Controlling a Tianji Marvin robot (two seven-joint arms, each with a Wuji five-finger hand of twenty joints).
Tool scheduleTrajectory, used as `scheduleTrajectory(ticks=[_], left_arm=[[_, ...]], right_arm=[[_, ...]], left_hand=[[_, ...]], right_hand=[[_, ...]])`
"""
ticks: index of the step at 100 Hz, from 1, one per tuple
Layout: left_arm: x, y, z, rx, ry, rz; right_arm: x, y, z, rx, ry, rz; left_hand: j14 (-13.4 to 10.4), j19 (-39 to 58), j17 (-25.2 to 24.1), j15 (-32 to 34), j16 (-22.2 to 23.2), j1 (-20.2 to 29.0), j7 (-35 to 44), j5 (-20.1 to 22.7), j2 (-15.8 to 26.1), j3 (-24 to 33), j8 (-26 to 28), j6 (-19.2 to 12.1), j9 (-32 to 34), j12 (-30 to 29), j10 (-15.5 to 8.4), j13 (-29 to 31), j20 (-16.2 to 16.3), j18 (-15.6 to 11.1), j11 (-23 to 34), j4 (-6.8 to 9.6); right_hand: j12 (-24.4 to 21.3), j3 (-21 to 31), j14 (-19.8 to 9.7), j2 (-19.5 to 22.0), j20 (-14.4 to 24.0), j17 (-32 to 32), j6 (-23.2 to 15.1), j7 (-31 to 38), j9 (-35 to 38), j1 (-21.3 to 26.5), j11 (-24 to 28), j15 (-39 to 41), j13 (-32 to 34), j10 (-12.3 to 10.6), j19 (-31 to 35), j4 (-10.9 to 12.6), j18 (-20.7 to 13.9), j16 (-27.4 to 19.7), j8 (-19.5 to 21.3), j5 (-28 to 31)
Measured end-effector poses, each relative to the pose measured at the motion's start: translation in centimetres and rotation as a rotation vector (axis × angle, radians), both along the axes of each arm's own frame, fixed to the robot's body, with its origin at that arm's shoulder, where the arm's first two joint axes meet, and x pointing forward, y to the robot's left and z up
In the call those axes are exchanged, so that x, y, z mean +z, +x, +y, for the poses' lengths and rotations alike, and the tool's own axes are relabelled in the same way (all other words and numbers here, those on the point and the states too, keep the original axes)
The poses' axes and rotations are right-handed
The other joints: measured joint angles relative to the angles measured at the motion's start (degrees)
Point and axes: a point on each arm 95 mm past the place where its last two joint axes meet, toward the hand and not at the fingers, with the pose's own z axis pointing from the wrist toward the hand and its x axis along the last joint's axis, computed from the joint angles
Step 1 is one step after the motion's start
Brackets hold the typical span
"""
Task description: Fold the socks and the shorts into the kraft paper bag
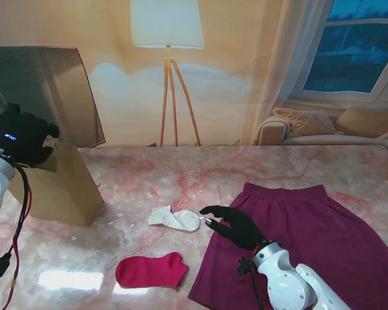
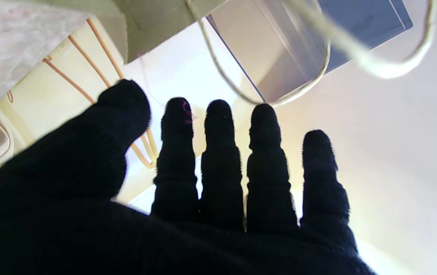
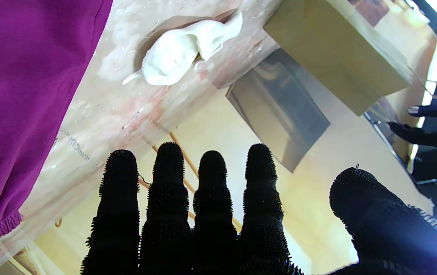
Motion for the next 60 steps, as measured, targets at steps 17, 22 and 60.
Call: scheduleTrajectory(ticks=[17,22,60], left_arm=[[-0.3,-1.1,-2.2,-0.02,-0.091,-0.051],[-0.5,-1.5,-3.0,-0.04,-0.101,-0.05],[-5.1,-2.7,-9.2,-0.179,-0.354,-0.005]], right_arm=[[0.0,-0.1,-0.2,-0.003,-0.001,0.001],[0.1,-0.1,-0.2,-0.003,-0.002,-0.001],[0.7,-0.4,-0.2,0.001,-0.015,0.002]], left_hand=[[0.0,-0.8,0.6,-0.7,-1.3,0.1,0.0,0.1,1.3,-0.1,0.0,0.6,-1.7,0.0,1.0,0.0,-2.5,-1.4,-0.1,0.47],[0.0,-1.2,0.6,-0.7,-1.5,0.1,0.0,0.5,1.3,-0.1,0.0,0.6,-1.7,0.0,1.5,0.0,-3.1,-1.4,-0.1,0.9],[0.0,-1.6,1.3,-1.3,-2.7,2.4,-0.4,0.7,4.2,-0.7,0.0,0.8,-1.7,0.0,1.7,0.1,-6.5,-2.5,-0.1,0.96]], right_hand=[[0.0,0.0,0.0,0.0,0.0,0.0,0.0,0.0,0.0,0.0,0.0,0.0,0.0,0.0,0.0,0.0,0.0,0.0,0.0,0.0],[0.0,0.0,0.0,0.0,0.0,0.0,0.0,0.0,0.0,0.0,0.0,0.0,0.0,0.0,0.0,0.0,0.0,0.0,0.0,0.0],[0.0,0.0,0.0,0.0,0.0,0.0,0.0,0.0,0.0,0.0,0.0,0.0,0.0,0.0,0.0,0.0,0.0,0.0,0.0,0.0]])
